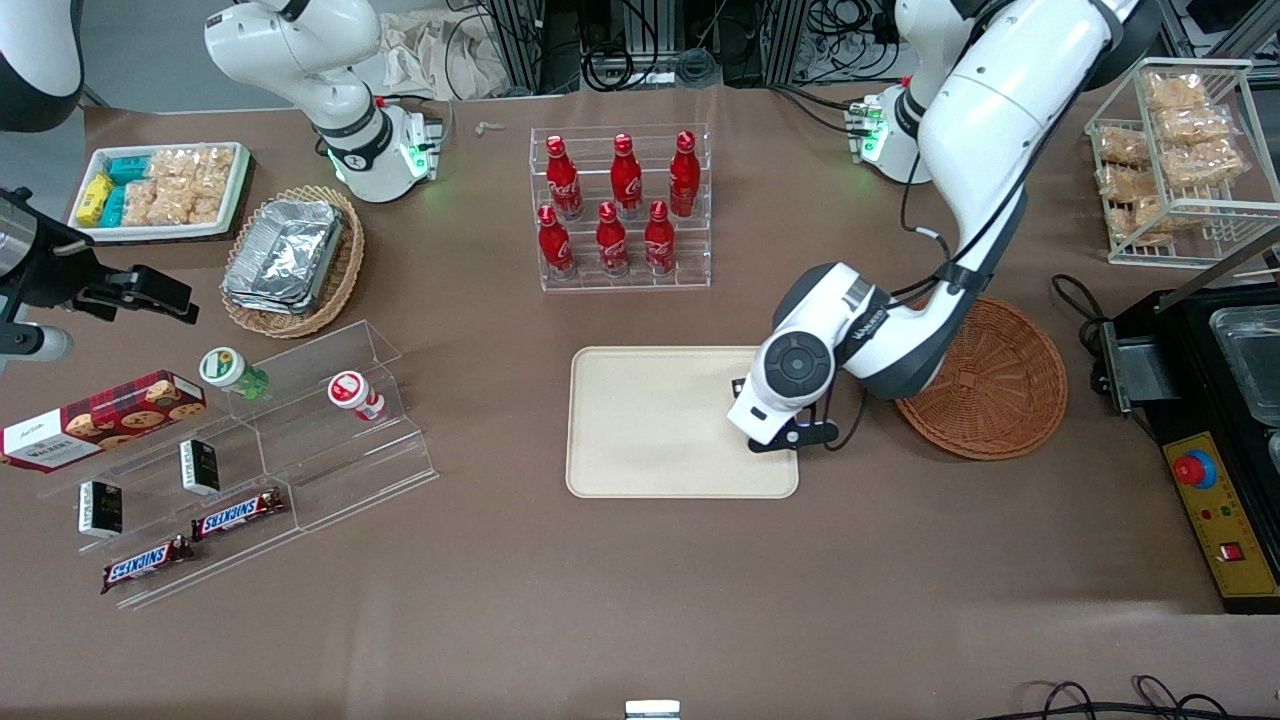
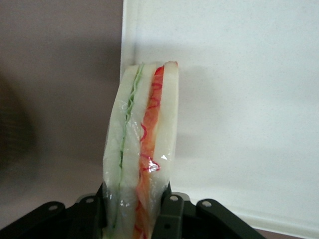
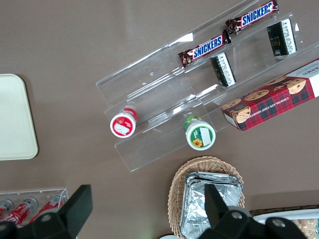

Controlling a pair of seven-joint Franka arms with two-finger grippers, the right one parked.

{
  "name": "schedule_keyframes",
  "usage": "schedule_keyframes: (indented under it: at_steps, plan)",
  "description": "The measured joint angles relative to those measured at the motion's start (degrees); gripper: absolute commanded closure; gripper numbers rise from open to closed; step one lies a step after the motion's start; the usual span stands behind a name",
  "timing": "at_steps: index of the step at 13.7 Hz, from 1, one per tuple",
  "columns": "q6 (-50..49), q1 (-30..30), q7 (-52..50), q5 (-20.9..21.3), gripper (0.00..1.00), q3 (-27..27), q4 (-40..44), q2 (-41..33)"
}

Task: Place sandwich from basket to tray
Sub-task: 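Carry the sandwich with the left gripper over the cream tray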

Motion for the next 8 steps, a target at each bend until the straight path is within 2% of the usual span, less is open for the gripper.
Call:
schedule_keyframes:
  at_steps: [1, 2, 4, 8]
  plan:
    - [1.02, -0.23, -0.35, 0.16, 0.59, 0.0, 0.06, 0.31]
    - [1.61, -0.28, -0.57, 0.52, 0.49, 0.0, 0.08, 0.59]
    - [2.03, -0.26, -1.07, 1.99, 0.0, 0.12, 0.16, 1.13]
    - [2.12, -0.18, -1.24, 3.32, 0.0, 0.27, 0.56, 1.35]
